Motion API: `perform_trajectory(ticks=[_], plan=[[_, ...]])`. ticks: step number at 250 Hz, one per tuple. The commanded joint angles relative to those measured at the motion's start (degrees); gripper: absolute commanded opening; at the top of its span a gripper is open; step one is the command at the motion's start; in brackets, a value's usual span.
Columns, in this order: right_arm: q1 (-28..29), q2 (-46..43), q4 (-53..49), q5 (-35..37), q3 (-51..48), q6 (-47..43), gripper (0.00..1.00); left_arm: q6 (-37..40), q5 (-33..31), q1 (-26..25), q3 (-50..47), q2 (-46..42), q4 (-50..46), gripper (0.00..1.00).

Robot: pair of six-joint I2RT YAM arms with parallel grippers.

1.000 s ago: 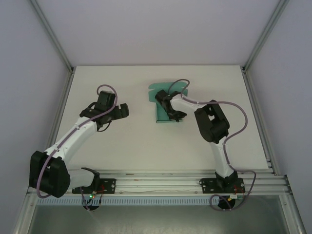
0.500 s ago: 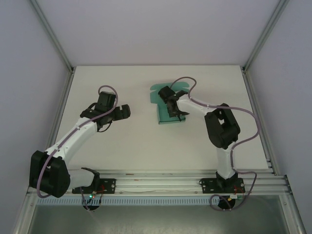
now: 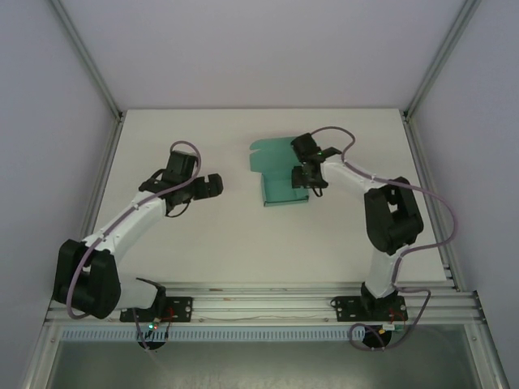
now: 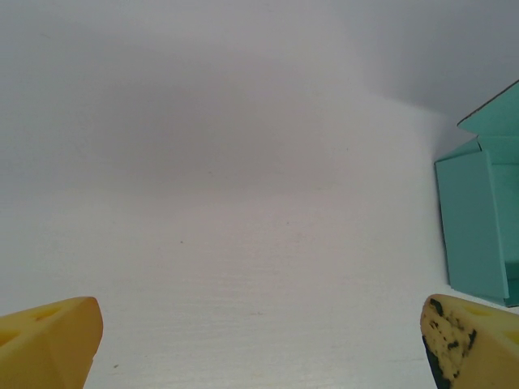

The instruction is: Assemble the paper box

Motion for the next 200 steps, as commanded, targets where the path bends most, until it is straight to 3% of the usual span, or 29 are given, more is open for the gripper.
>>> perform_trajectory(ticks=[1, 40, 62, 83, 135, 171, 200], plan=[[-0.7, 0.7, 2.8, -8.7, -0.9, -2.4, 0.58, 1.3, 1.4, 0.1, 0.3, 1.3, 1.9, 1.00], [-1.3, 4.0, 1.2, -7.9, 0.4, -2.5, 0.37, 1.7, 1.4, 0.1, 1.2, 2.7, 1.3, 1.00], [-1.7, 5.4, 0.4, -7.6, 0.6, -2.4, 0.35, 1.9, 1.3, 0.1, 1.3, 3.1, 1.2, 1.00], [-2.0, 6.2, 0.5, -7.2, 0.4, -2.2, 0.27, 1.9, 1.1, 0.1, 1.5, 3.4, 1.3, 1.00], [-2.1, 7.7, 1.2, -4.4, 1.0, -2.2, 0.00, 1.8, 1.5, 0.0, 1.8, 4.5, 2.0, 1.00], [-2.1, 5.1, 5.7, -4.9, -1.2, -3.5, 0.00, 0.4, 2.3, 0.1, 0.8, 5.5, 5.6, 1.00], [-2.1, -0.4, 11.0, -11.6, -2.7, -4.2, 0.00, -1.4, 4.1, 0.1, -0.2, 7.7, 11.6, 1.00]])
